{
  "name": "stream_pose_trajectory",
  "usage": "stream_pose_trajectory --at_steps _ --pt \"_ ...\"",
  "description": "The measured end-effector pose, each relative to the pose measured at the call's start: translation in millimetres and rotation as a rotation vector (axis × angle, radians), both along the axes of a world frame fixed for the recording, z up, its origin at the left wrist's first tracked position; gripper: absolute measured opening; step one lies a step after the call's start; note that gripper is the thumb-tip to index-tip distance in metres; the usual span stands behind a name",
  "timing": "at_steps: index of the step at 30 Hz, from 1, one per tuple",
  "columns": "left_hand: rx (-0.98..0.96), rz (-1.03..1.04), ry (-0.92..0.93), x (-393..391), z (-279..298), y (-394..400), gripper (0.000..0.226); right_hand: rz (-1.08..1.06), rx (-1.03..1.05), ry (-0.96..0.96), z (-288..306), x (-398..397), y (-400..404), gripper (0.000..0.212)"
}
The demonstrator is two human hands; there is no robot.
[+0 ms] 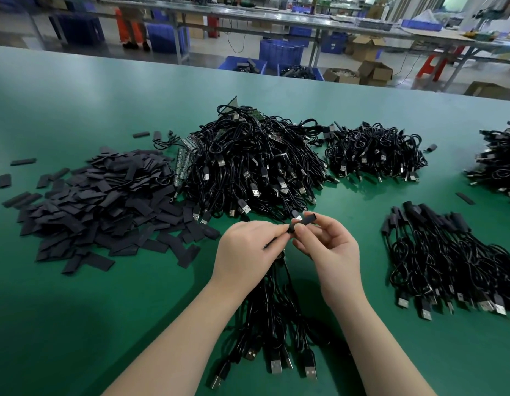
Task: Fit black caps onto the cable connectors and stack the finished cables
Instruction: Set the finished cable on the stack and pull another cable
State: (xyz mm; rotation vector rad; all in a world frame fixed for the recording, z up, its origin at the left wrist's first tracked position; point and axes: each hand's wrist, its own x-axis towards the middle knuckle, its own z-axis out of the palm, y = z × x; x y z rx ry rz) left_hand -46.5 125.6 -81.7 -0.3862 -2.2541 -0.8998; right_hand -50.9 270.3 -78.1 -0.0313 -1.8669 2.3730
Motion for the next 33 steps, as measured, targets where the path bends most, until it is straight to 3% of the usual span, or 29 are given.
stream_pose_trajectory --at_steps 6,19,27,33 --pt "0.136 -0.009 -0.107 1.7 2.9 2.0 0.018 0.002 0.009 -0.001 -1.5 -0.5 -0.3 0.022" --pt "0.139 -0.068 -0.213 0.6 4.6 -1.5 0.019 0.049 0.029 -0.009 -3.0 -1.6 -0.3 0.022" --pt "0.215 -0.019 -0.212 -0.7 2.0 -5.0 0.024 -0.028 0.416 0.186 -2.9 7.2 -7.3 0.055" --pt "0.214 -0.042 -0.24 -1.6 0.9 -7.7 0.026 -0.008 0.496 0.202 -3.5 8.5 -5.6 0.053"
